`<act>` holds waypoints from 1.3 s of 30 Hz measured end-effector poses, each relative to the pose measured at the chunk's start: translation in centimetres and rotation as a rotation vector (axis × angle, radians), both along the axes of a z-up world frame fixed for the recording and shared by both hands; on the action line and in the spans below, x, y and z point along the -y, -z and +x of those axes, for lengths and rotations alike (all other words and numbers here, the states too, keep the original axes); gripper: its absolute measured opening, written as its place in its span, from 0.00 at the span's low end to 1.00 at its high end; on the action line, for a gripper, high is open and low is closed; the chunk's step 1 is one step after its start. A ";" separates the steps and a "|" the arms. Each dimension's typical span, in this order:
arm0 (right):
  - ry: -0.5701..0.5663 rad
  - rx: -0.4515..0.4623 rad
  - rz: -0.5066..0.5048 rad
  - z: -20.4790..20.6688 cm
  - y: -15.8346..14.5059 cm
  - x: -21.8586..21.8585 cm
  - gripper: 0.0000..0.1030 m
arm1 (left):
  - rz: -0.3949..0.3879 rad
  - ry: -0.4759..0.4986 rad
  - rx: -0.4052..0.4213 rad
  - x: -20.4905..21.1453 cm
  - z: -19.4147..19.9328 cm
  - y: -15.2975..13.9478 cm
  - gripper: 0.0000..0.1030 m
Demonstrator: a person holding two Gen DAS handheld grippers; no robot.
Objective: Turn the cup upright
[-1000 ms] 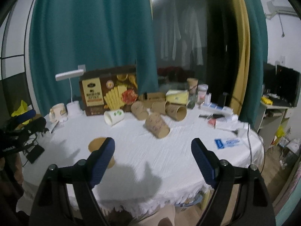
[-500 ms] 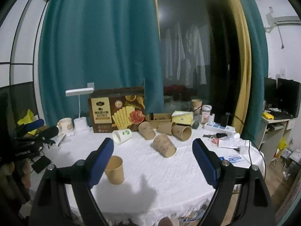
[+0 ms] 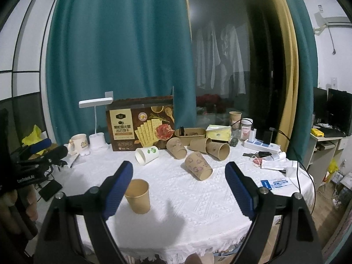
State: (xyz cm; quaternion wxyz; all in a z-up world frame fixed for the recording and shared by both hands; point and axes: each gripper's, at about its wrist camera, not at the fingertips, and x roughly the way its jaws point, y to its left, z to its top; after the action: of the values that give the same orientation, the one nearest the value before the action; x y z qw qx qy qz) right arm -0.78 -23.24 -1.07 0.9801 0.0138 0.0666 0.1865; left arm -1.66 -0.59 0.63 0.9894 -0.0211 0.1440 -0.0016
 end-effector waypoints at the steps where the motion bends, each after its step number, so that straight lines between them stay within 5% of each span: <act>1: -0.001 -0.001 -0.001 0.1 0.0 -0.1 0.82 | 0.000 0.001 0.000 0.0 0.0 0.0 0.96; 39: -0.010 -0.022 -0.004 0.9 0.6 -0.5 0.82 | 0.003 0.004 0.004 0.0 -0.1 0.5 0.96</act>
State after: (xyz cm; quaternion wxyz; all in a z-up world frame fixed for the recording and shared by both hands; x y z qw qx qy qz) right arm 0.12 -22.78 -1.66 0.9784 0.0137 0.0780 0.1910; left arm -1.73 -0.55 0.11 0.9897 -0.0192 0.1420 -0.0035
